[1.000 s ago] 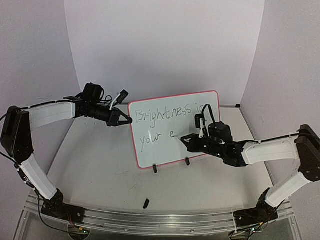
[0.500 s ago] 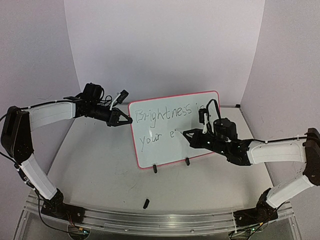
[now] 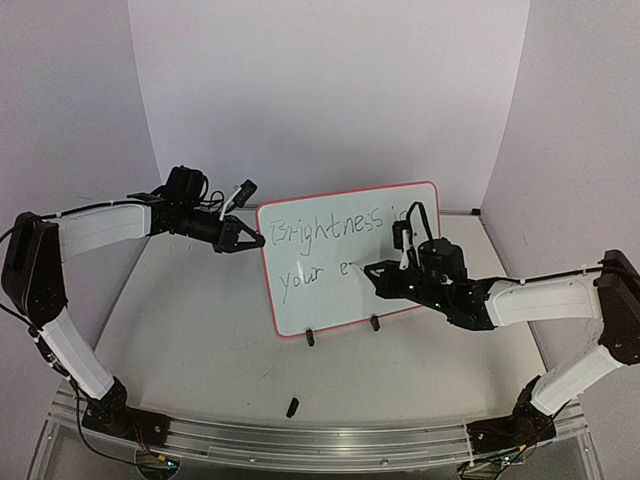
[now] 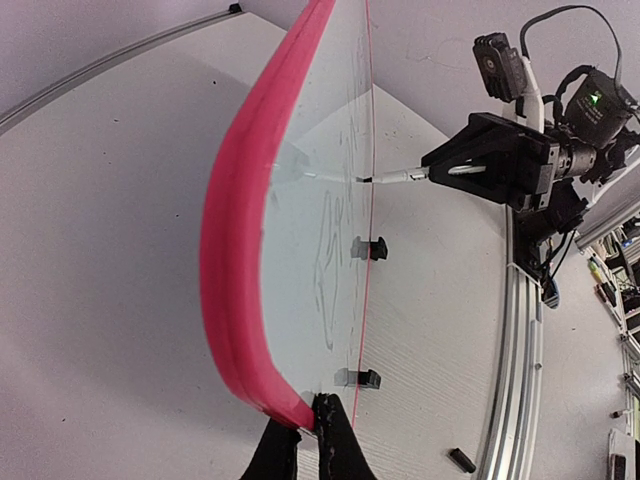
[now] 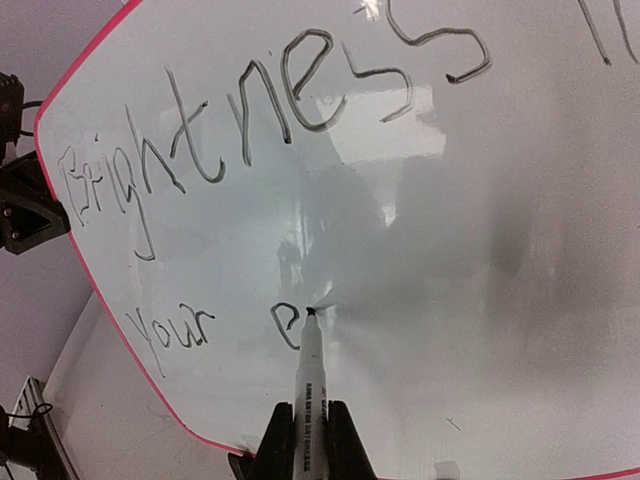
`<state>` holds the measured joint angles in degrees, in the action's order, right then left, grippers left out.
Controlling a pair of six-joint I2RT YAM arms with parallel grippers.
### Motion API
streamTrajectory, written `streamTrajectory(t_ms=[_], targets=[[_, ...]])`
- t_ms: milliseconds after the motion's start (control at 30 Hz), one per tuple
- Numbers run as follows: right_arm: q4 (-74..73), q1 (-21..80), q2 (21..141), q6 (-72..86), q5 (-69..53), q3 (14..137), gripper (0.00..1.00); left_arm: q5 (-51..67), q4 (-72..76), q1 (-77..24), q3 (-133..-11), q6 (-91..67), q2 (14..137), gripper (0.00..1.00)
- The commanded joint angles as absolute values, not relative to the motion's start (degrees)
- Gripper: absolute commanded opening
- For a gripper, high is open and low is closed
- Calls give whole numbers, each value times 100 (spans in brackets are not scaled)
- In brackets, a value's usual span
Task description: Write a sentence on the whiteboard
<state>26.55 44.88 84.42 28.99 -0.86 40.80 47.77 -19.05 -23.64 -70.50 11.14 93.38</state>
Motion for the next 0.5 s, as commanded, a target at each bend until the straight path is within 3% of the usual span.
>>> streamTrajectory(t_ms=[0,467], targets=[[2740,4454,8427,2937,209,4067,0,4243,-2188,-2474,-7049,1845,9395,0],[2687,4456,8260,3043,154,3829,0,4243,-2195,-2470,-7049,1845,9415,0]])
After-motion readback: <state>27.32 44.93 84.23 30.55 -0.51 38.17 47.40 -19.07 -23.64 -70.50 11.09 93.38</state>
